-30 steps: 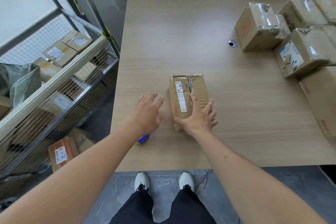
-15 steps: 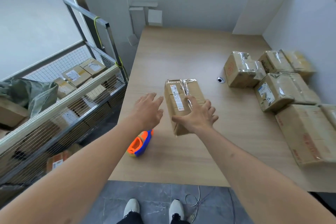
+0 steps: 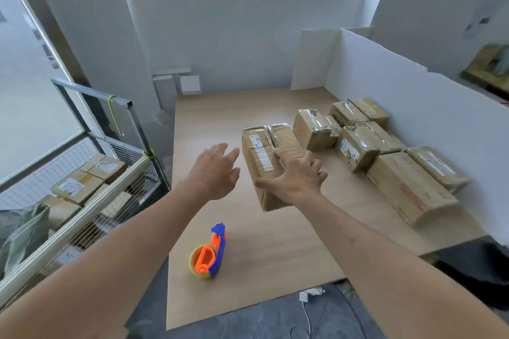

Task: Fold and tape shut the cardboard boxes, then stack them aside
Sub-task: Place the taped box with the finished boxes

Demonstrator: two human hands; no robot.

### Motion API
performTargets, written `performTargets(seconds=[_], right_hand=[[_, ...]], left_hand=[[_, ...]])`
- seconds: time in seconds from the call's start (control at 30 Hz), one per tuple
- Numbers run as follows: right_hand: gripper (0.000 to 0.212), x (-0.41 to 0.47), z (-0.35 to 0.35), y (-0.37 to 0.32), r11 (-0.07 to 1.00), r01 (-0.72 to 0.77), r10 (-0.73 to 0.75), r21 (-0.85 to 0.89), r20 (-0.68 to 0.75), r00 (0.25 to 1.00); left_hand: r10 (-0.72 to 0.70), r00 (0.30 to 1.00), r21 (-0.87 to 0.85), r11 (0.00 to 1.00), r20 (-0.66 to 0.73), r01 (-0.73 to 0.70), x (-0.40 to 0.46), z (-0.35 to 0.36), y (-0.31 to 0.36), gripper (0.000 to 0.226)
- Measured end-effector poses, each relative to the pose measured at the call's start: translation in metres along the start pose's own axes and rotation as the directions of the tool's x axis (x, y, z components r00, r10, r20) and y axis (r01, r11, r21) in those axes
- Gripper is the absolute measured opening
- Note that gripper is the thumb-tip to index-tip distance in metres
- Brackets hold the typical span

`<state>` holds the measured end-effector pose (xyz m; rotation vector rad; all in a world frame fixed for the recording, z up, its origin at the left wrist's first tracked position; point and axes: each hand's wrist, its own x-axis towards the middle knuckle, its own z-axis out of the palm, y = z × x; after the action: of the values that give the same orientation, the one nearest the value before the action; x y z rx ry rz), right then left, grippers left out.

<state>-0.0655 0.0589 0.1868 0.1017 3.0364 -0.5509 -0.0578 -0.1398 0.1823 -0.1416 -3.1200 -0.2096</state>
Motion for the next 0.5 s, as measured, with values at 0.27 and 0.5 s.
performTargets(seconds=[0.27,0.5], right_hand=[[0.095,-0.015,-0.034,0.04,0.996,-0.089,0.088,-0.003,-0.056,0.995],[0.098,0.001,-0.058,0.108,0.991,-0.135,0.135,0.009,-0.06,0.989]], left_hand=[[0.138,0.99,-0.005,0.99,-0.013,-0.138,0.008,-0.019,0.052,0.059],[0.166,0.986,0.009,0.986,-0.029,-0.166,0.041,-0.011,0.118,0.059]])
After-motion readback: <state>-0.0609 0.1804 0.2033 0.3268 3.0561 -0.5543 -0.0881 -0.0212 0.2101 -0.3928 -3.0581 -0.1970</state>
